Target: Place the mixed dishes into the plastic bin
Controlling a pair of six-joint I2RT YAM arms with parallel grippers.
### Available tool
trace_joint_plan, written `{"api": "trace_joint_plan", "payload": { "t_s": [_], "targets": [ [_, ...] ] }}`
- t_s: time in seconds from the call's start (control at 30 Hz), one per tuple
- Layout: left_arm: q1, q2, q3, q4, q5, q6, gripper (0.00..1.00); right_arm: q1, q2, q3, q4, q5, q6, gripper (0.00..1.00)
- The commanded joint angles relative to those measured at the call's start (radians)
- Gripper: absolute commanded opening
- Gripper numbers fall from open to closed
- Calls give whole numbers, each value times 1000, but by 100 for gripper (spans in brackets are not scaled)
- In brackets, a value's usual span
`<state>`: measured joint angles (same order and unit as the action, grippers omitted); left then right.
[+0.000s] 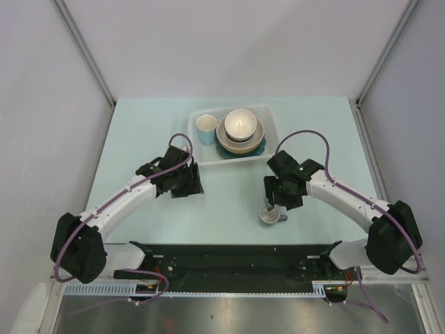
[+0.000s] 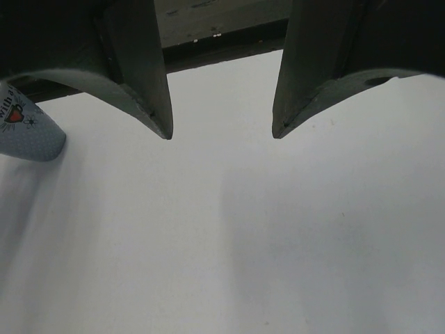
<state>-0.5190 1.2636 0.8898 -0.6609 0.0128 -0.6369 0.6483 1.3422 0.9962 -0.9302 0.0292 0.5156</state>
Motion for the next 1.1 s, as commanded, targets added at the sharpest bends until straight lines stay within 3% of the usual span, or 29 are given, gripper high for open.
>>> {"api": "trace_joint_plan", "payload": {
  "t_s": [0.0,0.13,0.33,0.5,0.7,0.83,0.87,0.9,0.97,1.07],
  "targets": [
    [-6,-12,-11,30,16,-9,64,10,37,-14,97,5,6,67],
    [-6,-15,-9,24,10,-7,64,33,51,-24,113,24,7,46],
    [-4,-16,-11,20,-8,-9,64,117,23,-21,123,141,23,0],
    [-4,-39,-12,6,-63,-23,64,181,0,33,163,196,11,0],
    [14,-85,11,-45,-160,-24,64,197,87,280,244,216,-110,0],
    [57,-116,34,-74,-213,-10,64,191,266,553,228,221,-224,0],
    [65,-118,43,-97,-237,-6,65,186,311,699,206,219,-244,0],
    [68,-118,53,-117,-261,-3,76,177,416,776,180,212,-280,0],
    [70,-107,92,-175,-345,-1,85,163,573,1004,108,189,-318,0],
    [77,-104,120,-207,-381,14,86,148,694,1218,62,131,-347,0]
  ]
}}
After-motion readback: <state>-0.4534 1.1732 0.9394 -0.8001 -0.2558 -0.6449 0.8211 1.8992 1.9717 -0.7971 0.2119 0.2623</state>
